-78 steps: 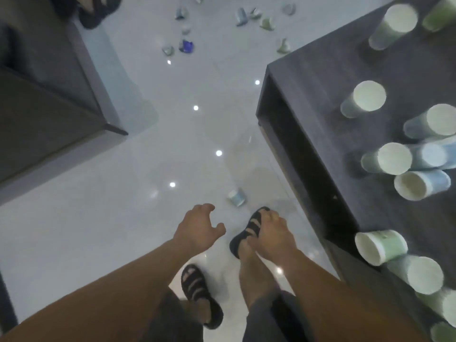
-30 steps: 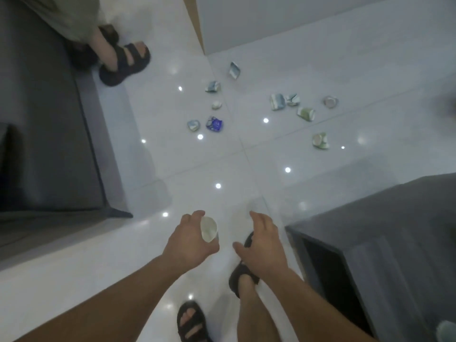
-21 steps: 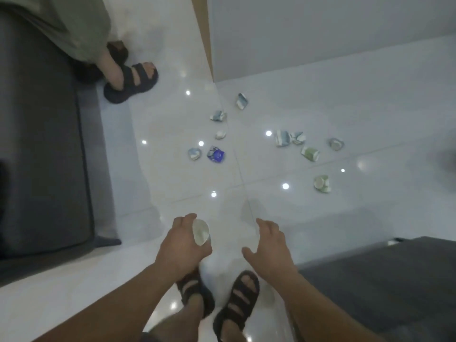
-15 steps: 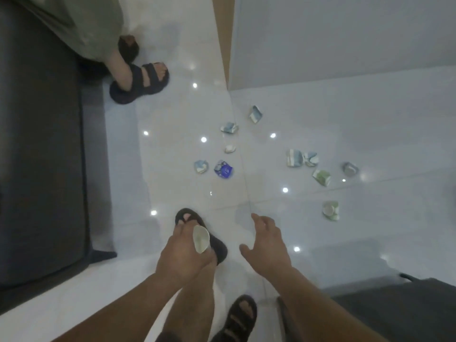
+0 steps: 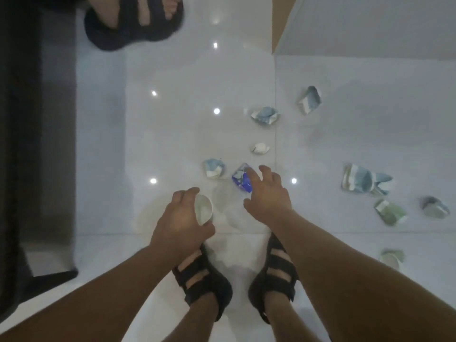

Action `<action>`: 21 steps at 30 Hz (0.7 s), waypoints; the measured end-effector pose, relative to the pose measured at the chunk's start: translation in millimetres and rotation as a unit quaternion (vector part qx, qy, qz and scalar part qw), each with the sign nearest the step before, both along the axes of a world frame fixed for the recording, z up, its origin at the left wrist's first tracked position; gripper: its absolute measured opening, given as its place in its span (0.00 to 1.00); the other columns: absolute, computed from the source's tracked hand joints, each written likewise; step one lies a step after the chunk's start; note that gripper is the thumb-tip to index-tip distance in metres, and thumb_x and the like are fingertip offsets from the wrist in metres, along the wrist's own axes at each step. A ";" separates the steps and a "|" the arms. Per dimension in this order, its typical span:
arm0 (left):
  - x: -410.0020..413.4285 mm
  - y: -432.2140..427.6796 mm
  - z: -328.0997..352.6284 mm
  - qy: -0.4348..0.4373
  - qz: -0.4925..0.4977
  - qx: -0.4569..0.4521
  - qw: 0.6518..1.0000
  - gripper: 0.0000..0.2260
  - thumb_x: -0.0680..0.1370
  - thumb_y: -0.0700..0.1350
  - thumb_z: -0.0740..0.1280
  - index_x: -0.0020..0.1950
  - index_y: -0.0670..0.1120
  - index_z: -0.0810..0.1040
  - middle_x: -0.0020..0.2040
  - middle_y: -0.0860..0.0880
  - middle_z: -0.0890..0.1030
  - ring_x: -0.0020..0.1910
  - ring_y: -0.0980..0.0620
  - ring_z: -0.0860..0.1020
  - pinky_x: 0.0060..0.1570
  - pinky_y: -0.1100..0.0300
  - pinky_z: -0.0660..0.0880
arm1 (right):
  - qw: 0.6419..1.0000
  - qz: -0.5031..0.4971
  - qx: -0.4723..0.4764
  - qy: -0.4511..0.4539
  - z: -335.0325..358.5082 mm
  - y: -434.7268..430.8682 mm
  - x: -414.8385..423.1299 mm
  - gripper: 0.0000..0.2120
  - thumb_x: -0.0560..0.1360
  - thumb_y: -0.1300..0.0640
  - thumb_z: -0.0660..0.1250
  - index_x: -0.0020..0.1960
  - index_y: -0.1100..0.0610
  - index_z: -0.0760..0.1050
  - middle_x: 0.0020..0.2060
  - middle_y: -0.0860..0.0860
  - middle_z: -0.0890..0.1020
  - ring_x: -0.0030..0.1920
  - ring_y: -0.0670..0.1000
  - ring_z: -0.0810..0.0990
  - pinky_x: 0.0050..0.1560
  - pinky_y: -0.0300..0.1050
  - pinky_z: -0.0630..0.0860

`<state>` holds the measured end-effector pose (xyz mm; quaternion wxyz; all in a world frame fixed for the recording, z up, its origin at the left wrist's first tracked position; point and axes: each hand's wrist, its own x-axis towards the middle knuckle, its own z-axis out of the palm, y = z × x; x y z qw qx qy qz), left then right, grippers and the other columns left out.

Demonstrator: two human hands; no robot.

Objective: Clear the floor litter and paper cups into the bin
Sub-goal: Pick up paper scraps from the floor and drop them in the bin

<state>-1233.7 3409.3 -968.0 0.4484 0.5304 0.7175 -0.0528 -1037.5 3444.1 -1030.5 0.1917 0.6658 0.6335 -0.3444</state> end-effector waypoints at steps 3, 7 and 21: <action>-2.3 1.4 -44.4 0.003 0.011 0.007 1.000 0.36 0.69 0.52 0.74 0.73 0.52 0.61 0.68 0.51 0.66 0.61 0.51 0.70 0.55 0.57 0.70 | 1.000 0.020 -0.008 -0.018 -51.0 17.5 -5.3 0.39 0.75 0.53 0.66 0.78 0.44 0.47 0.76 0.51 0.49 0.74 0.57 0.53 0.64 0.57 0.71; -6.7 -4.2 -74.4 0.010 0.045 -0.004 0.999 0.36 0.68 0.51 0.76 0.71 0.51 0.62 0.66 0.51 0.66 0.57 0.52 0.71 0.52 0.59 0.68 | 0.996 0.079 0.040 -0.029 -85.3 5.4 -10.1 0.27 0.76 0.60 0.63 0.73 0.50 0.60 0.70 0.56 0.60 0.65 0.58 0.63 0.54 0.52 0.76; -70.2 -23.8 157.7 0.022 0.137 -0.004 0.990 0.36 0.68 0.52 0.74 0.71 0.49 0.62 0.64 0.48 0.68 0.58 0.46 0.73 0.54 0.53 0.74 | 0.987 0.140 0.017 0.083 170.3 -12.6 -44.3 0.14 0.75 0.58 0.64 0.61 0.52 0.74 0.57 0.52 0.71 0.51 0.54 0.75 0.43 0.41 0.70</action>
